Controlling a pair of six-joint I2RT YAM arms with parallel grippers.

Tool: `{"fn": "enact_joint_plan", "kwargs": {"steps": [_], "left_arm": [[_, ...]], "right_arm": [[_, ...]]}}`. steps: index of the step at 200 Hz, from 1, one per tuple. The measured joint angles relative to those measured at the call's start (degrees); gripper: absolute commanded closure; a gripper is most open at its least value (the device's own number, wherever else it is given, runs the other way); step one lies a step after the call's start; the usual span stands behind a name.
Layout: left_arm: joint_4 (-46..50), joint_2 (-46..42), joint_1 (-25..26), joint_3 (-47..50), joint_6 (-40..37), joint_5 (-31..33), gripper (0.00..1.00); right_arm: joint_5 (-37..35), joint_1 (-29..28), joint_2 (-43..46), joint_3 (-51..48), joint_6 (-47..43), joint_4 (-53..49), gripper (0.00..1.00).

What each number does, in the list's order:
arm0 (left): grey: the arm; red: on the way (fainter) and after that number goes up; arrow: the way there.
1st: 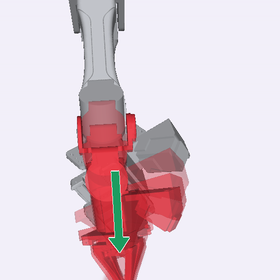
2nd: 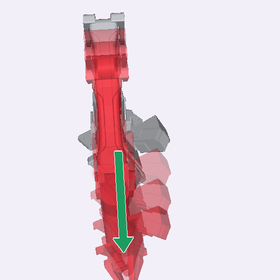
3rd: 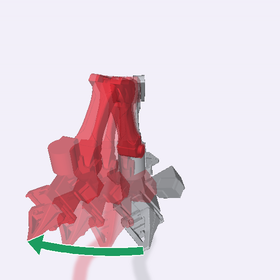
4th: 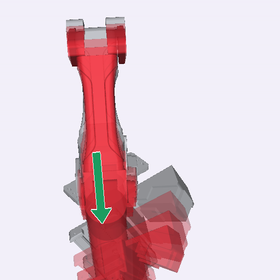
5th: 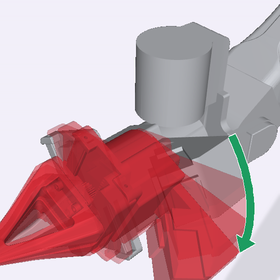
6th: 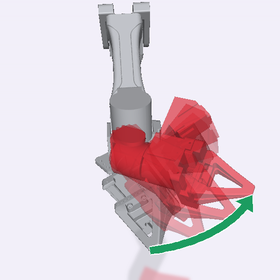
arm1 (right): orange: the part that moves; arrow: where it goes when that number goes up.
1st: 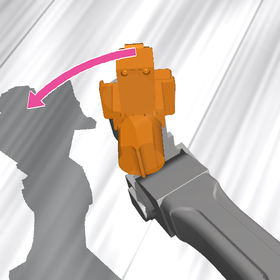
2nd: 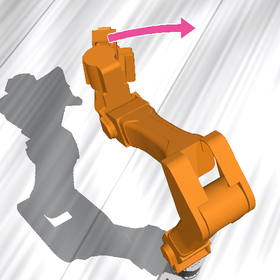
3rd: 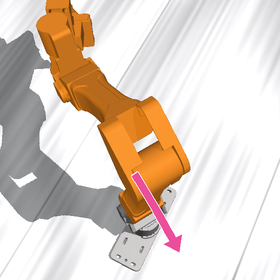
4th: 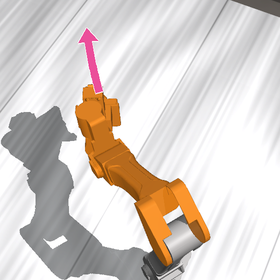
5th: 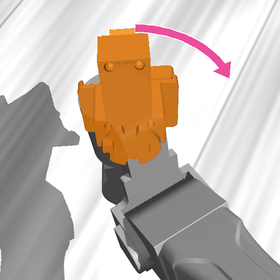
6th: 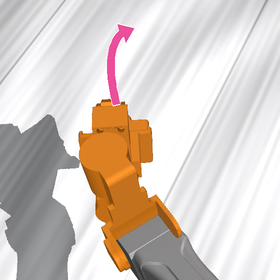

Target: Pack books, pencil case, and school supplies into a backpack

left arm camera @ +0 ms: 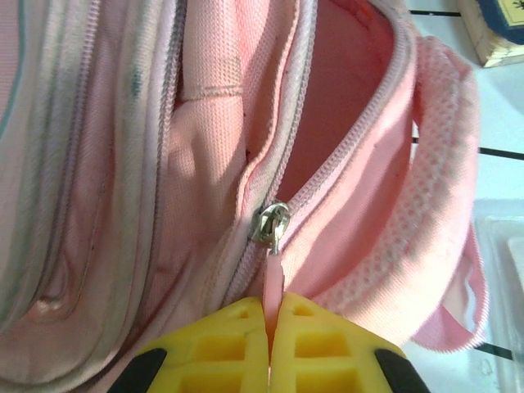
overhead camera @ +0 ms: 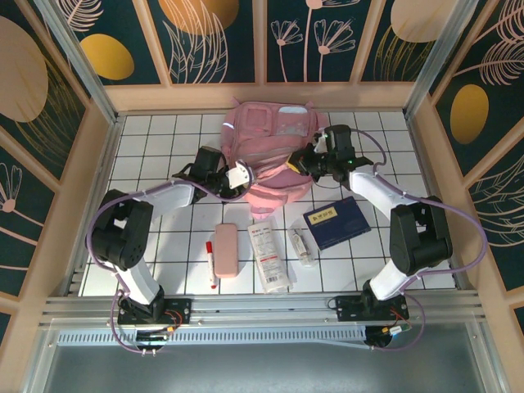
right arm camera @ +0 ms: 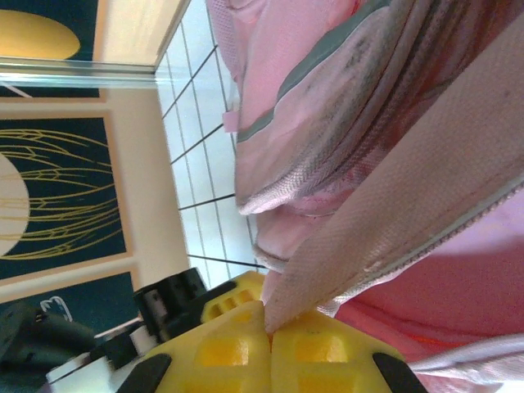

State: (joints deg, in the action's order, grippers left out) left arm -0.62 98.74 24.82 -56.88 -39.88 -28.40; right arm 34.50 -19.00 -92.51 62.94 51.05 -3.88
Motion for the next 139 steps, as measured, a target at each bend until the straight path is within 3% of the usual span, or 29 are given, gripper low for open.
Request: {"fn": "enact_joint_plan", "kwargs": {"steps": [82,124,139], "left_arm": [[0.5,-4.2,-2.01,4.2,4.68,-0.52,1.0],[0.72,-4.2,-6.47,4.42,9.9,1.55,1.0],[0.85,-4.2,-6.93,4.33,10.62,0.42,1.0]], "right_arm": [[-0.02,7.63,-0.02,0.0,-11.82,-7.54,1.0],[0.98,10.29,-0.07,0.0,-17.27,-8.96,1.0],[1.66,10.67,-0.28,0.0,-17.73,-9.16,0.88]]}}
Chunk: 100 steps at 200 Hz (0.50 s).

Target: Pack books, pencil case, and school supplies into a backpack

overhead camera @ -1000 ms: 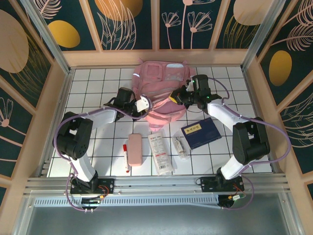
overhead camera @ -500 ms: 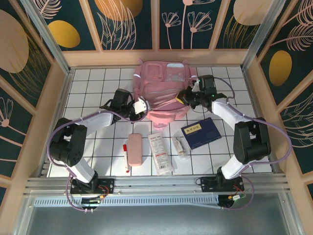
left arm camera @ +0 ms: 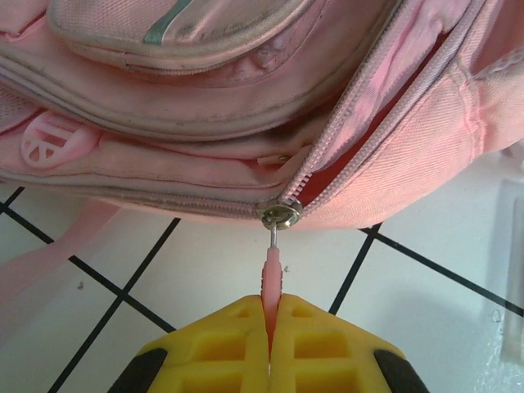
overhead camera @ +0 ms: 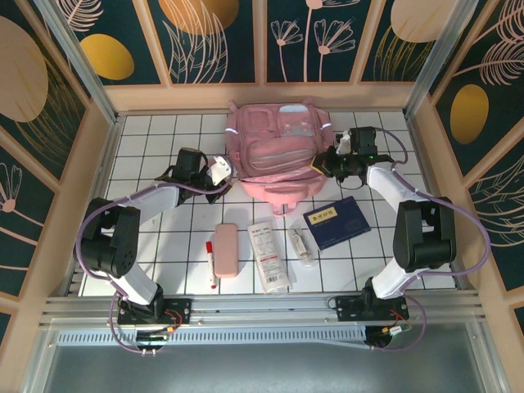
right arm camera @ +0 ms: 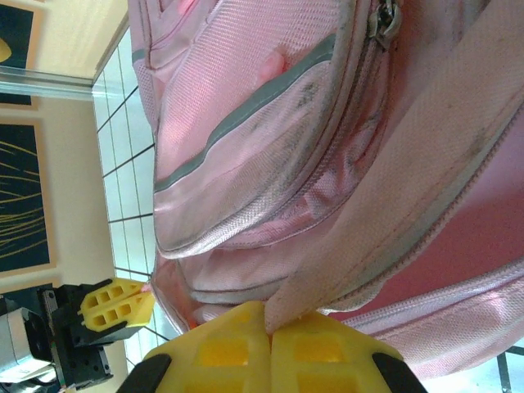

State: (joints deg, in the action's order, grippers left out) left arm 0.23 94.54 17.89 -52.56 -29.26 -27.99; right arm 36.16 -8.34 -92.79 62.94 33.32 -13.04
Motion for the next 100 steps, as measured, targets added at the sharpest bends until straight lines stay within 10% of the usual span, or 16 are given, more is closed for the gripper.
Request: {"fn": "enact_joint_plan", "kwargs": {"steps": [30,100], "left_arm": [[-0.68,-1.2,0.87,1.05,4.2,-1.09,1.0],[-8.35,-4.28,8.24,5.4,19.5,-2.43,1.0]], "right_arm": [[0.0,0.02,0.2,-1.16,5.64,3.1,0.58],[-17.27,-13.7,3.37,-4.37,30.1,-1.88,0.48]]}}
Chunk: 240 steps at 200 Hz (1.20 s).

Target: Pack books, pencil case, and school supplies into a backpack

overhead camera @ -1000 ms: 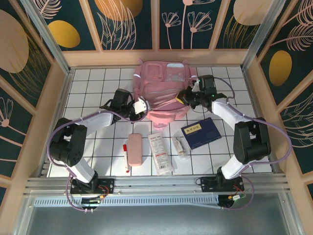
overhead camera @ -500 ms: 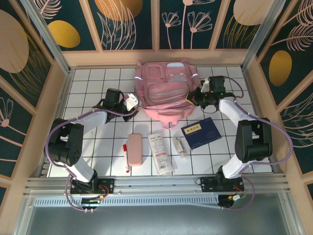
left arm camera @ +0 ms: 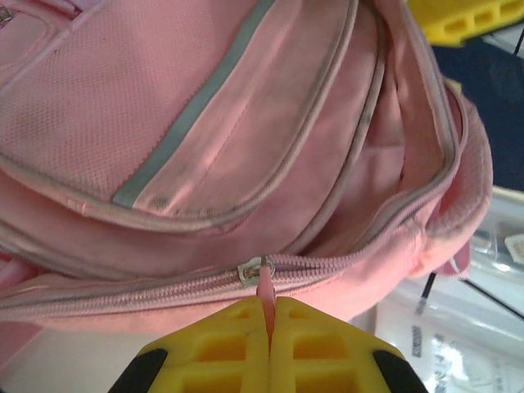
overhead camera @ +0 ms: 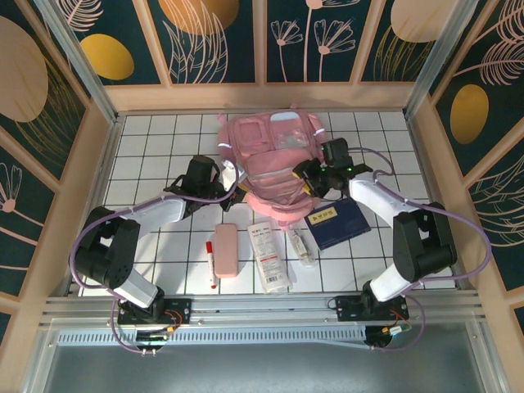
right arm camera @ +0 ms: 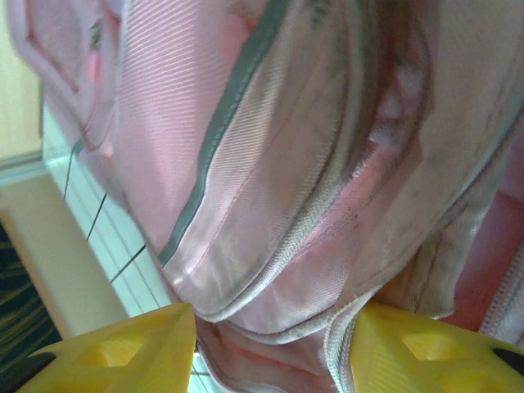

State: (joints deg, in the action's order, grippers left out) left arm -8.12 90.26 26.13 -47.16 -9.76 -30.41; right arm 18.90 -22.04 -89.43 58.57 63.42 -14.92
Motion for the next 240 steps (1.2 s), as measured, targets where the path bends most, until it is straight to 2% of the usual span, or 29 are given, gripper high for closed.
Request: {"fn": "enact_joint_plan", "kwargs": {"steps": [56,86,91,104,113,134,159,188,208,240], "left_arm": [[-2.73,-1.55,0.68,1.25,4.79,-0.63,1.0],[-3.15,-3.15,0.68,1.6,5.6,-0.37,1.0],[-3.3,-3.28,0.68,1.66,5.6,-0.31,1.0],[-3.5,-3.54,0.68,1.95,5.6,0.0,1.0],[-3.52,-3.65,0.68,2.21,5.57,0.26,1.0],[-3.45,-4.52,0.81,3.32,4.94,1.66,1.0],[-4.44,-7.54,1.11,7.3,3.76,6.54,1.0],[-6.38,-8.17,0.46,9.22,3.85,12.0,1.0],[-8.0,-6.82,-2.03,7.98,4.63,15.15,1.0],[-9.27,-1.68,-8.17,3.67,6.45,18.03,1.0]], "right_arm": [[-11.02,-2.86,0.02,0.17,7.32,-7.52,0.47],[-14.36,-4.31,0.02,0.13,8.07,-9.55,0.53],[-14.51,-4.48,0.04,-0.07,8.31,-9.42,0.57],[-14.62,-4.7,0.2,-0.76,8.7,-9.14,0.91],[-14.58,-4.7,0.35,-1.44,8.76,-8.74,1.0],[-14.58,-4.52,1.14,-1.86,8.68,-8.44,1.0],[-14.23,-3.5,5.44,-1.49,7.85,-8.46,1.0],[-11.85,-1.7,9.57,4.37,5.77,-9.97,1.0],[-8.92,0.24,9.64,8.66,3.67,-10.21,1.0],[-1.95,3.74,9.05,9.68,0.24,-11.65,1.0]]}}
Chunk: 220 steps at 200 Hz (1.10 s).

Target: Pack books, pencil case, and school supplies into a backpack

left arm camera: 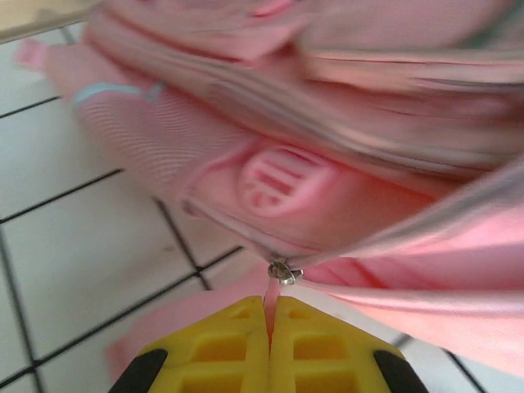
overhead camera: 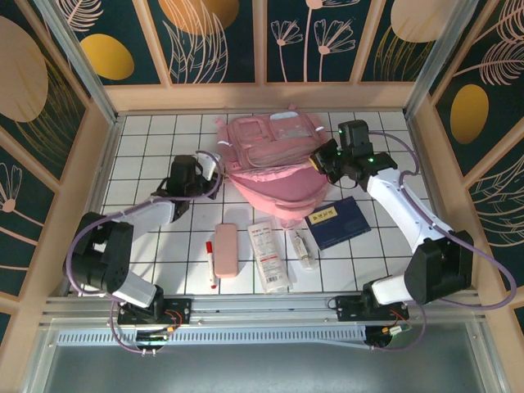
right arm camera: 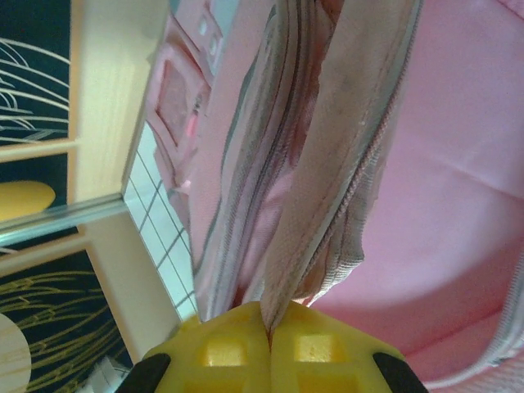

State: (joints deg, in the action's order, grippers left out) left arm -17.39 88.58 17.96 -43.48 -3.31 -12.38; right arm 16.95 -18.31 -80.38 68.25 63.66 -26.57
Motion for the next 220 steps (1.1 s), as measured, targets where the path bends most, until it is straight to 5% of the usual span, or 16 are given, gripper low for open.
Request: {"fn": "enact_joint_plan", "kwargs": {"steps": [75,122,139,149,177,220], "left_arm": [[3.96,16.13,-6.99,-14.23,0.17,-1.29,1.0],[5.25,15.56,-8.76,-12.92,-2.56,-4.68,0.56],[5.11,9.33,-9.9,-8.83,-5.7,-12.0,0.12],[4.26,4.2,-9.73,-6.54,-7.8,-16.65,0.02],[4.74,-5.77,-5.11,-7.96,-17.64,-26.16,0.03],[15.85,2.23,3.26,-21.33,-34.16,-28.59,0.06]], "right_arm": [[9.55,1.44,-2.75,4.85,-5.14,-0.61,1.0],[12.35,1.49,-3.85,5.55,-5.09,0.98,1.0],[12.85,1.22,-4.57,6.88,-5.46,2.08,1.0],[13.05,1.03,-4.85,7.37,-5.97,3.3,1.0],[13.73,0.5,-5.46,7.39,-6.36,6.78,1.0],[14.53,0.31,-7.08,8.22,-7.76,8.85,1.0]]}}
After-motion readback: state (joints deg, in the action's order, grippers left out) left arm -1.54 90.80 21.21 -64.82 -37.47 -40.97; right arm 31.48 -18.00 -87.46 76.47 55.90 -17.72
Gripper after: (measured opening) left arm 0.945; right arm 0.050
